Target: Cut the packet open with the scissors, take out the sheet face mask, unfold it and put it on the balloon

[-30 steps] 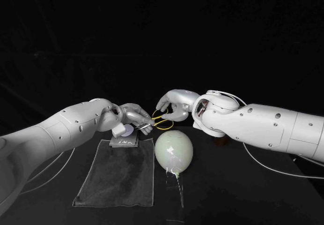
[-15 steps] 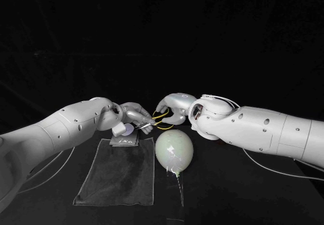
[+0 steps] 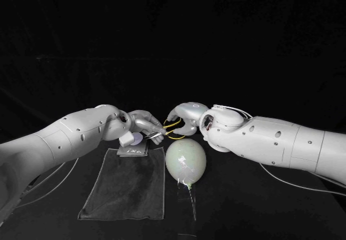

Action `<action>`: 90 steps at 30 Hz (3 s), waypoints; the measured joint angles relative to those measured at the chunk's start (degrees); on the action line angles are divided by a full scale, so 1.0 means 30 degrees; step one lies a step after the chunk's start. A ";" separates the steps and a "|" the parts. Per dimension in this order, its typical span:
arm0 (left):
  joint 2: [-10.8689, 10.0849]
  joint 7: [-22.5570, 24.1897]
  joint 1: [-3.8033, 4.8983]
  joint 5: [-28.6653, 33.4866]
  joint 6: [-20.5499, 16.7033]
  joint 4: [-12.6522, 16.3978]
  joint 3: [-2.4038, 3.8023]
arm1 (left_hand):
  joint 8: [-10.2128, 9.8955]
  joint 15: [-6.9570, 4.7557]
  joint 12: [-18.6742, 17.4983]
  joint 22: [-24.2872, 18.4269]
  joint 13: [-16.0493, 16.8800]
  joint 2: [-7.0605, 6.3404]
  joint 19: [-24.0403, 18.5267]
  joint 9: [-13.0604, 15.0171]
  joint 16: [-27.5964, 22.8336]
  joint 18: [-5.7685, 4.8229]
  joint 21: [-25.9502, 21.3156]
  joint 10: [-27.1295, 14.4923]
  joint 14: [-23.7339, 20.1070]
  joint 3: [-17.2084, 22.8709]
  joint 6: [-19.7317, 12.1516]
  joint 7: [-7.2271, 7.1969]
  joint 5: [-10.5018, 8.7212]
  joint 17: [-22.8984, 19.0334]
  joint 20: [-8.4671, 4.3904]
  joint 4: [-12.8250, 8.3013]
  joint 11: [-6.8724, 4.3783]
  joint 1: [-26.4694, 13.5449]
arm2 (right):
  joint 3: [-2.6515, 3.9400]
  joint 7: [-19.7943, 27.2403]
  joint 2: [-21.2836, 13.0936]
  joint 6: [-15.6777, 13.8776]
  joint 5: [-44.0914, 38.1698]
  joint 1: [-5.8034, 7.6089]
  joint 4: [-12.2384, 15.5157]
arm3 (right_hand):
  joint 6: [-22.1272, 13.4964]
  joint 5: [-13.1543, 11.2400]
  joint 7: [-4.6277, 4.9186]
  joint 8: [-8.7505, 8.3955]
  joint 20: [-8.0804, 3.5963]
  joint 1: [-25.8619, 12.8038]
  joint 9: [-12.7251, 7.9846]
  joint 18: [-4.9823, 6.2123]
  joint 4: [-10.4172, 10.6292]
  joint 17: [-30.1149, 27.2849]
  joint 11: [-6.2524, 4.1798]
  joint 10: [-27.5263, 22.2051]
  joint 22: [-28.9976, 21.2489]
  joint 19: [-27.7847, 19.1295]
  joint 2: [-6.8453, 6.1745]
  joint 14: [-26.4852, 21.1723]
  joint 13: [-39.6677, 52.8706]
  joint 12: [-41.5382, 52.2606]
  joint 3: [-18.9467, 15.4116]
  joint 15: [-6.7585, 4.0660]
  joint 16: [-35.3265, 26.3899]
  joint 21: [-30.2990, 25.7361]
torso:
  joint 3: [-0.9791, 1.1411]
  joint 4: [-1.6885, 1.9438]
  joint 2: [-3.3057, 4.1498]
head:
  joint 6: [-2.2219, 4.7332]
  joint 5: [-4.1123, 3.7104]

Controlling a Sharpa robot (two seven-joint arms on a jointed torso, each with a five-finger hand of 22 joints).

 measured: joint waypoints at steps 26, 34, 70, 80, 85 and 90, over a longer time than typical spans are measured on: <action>-0.0821 -0.0681 0.0118 0.1356 -0.0951 0.2592 -0.0023 | -0.0070 0.0098 0.0017 0.0110 0.0003 -0.0022 -0.0090 0.0013 -0.0073 -0.0019 0.0221 0.0253 0.0097 -0.0051 -0.0104 -0.0047 -0.0072 0.0026 0.0040 -0.0054 -0.0231 -0.0222 | -0.0031 -0.0297 0.0470 0.0936 -0.0484 -0.0233 -0.1001 | 0.1918 0.0223 -0.0028 0.0939 -0.0482 0.0199 0.0420 0.0148 -0.0134 -0.0256 -0.0361 0.2039 -0.0328 0.0887 0.0199 -0.0004 -0.0042 0.1032 0.1194 -0.0426 0.0157 -0.0728 | -0.0024 -0.0004 0.0022 | -0.0196 -0.0018; -0.0847 -0.1146 0.0520 0.1798 -0.1150 0.3044 -0.0032 | -0.0069 0.0122 0.0017 0.0140 0.0003 -0.0020 -0.0161 0.0018 -0.0073 -0.0027 0.0221 0.0315 0.0050 -0.0055 -0.0088 0.0045 0.0000 0.0027 -0.0029 -0.0057 -0.0170 -0.0223 | -0.0019 -0.0479 0.0584 0.1075 -0.0677 -0.0193 -0.1201 | 0.2268 0.0056 -0.0090 0.1106 -0.0443 0.0016 0.0506 0.0149 -0.0078 -0.0290 -0.0457 0.2484 -0.0330 0.0982 0.0225 -0.0005 -0.0058 0.1170 0.1515 -0.0426 0.0158 -0.0811 | -0.0027 0.0002 0.0002 | -0.0194 -0.0031; -0.0985 -0.1187 0.0902 0.2152 -0.0061 0.3255 0.0020 | 0.0098 0.0085 0.0016 0.0263 0.0003 0.0132 -0.0225 0.0153 -0.0073 -0.0169 0.0456 0.0382 0.0111 -0.0056 -0.0056 0.0064 -0.0071 0.0085 0.0040 -0.0058 -0.0168 -0.0369 | -0.0082 0.0954 0.0243 0.0496 0.0122 -0.0192 -0.1072 | 0.4227 -0.1348 -0.0402 0.2147 -0.0616 -0.0269 0.1389 -0.0021 -0.0156 -0.0457 0.0636 0.4264 0.2632 0.2192 0.0730 0.0003 0.0520 0.2520 0.3390 -0.0716 0.0300 0.1168 | -0.0011 0.0007 -0.0009 | -0.0066 -0.0073; -0.1131 -0.1035 0.0884 0.2234 0.0460 0.3316 0.0008 | 0.0111 0.0116 0.0016 0.0297 0.0004 0.0144 -0.0225 0.0173 -0.0073 -0.0175 0.0455 0.0413 0.0136 -0.0105 -0.0052 0.0059 -0.0077 0.0083 0.0040 -0.0108 -0.0194 -0.0357 | -0.0062 0.0632 -0.0060 -0.0050 0.0173 -0.0176 -0.0478 | 0.4949 -0.1371 -0.1434 0.4651 -0.1645 -0.0265 0.3624 -0.0288 -0.0103 -0.0587 0.0331 0.4778 0.4186 0.2719 0.0726 0.0026 0.4615 0.5944 0.2099 -0.1902 0.0297 0.2201 | -0.0011 -0.0026 0.0011 | -0.0060 -0.0108; -0.1175 -0.0976 0.0880 0.2234 0.0546 0.3303 0.0009 | 0.0110 0.0122 0.0014 0.0298 0.0003 0.0163 -0.0224 0.0170 -0.0073 -0.0176 0.0455 0.0414 0.0140 -0.0102 -0.0052 0.0057 -0.0077 0.0098 0.0040 -0.0110 -0.0194 -0.0338 | -0.0045 0.0261 -0.0098 -0.0181 0.0123 -0.0177 -0.0304 | 0.4757 -0.1370 -0.1882 0.5443 -0.1897 -0.0358 0.4559 -0.0426 0.0063 -0.0624 0.0325 0.4783 0.5542 0.3192 0.0646 0.0024 0.8681 0.5980 0.1952 -0.2094 0.0294 0.3276 | 0.0000 -0.0004 -0.0009 | -0.0114 -0.0135; -0.1152 -0.0957 0.0876 0.2223 0.0594 0.3304 0.0004 | 0.0109 0.0125 0.0005 0.0297 0.0002 0.0163 -0.0224 0.0167 -0.0073 -0.0179 0.0455 0.0414 0.0141 -0.0100 -0.0052 0.0056 -0.0078 0.0099 0.0040 -0.0113 -0.0194 -0.0338 | -0.0038 -0.0176 -0.0123 -0.0188 -0.0043 -0.0168 -0.0180 | 0.4999 -0.1415 -0.2359 0.6088 -0.2010 -0.0790 0.5299 -0.0743 0.0255 -0.0630 -0.0047 0.5156 0.7176 0.3711 0.0219 0.0027 0.9082 0.6059 0.2028 -0.2230 0.0292 0.4619 | -0.0004 -0.0011 -0.0020 | -0.0125 -0.0134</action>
